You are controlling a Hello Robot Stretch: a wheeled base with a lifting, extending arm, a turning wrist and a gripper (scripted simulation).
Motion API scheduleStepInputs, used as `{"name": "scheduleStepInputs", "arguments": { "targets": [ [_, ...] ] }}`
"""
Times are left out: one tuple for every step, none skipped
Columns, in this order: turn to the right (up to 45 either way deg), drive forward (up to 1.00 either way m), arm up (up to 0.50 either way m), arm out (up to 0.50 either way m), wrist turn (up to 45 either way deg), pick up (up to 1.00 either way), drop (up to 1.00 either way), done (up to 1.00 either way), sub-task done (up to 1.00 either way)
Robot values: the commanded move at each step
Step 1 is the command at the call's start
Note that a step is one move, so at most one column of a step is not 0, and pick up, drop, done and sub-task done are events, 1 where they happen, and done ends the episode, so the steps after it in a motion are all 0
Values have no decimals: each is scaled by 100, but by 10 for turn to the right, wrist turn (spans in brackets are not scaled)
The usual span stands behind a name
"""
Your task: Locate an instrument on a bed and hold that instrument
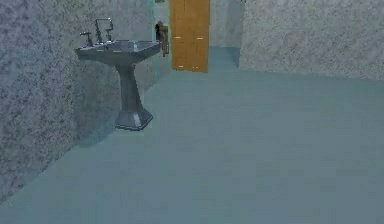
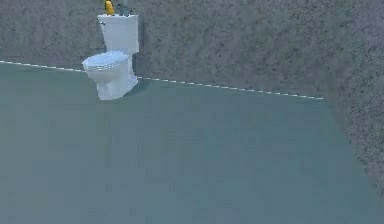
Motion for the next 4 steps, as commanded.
{"name": "scheduleStepInputs", "arguments": {
  "targets": [
    [0,100,0,0,0,0,0,0,0],
    [0,100,0,0,0,0,0,0,0],
    [0,75,0,0,0,0,0,0,0],
    [-30,0,0,0,0,0,0,0,0]
  ]
}}
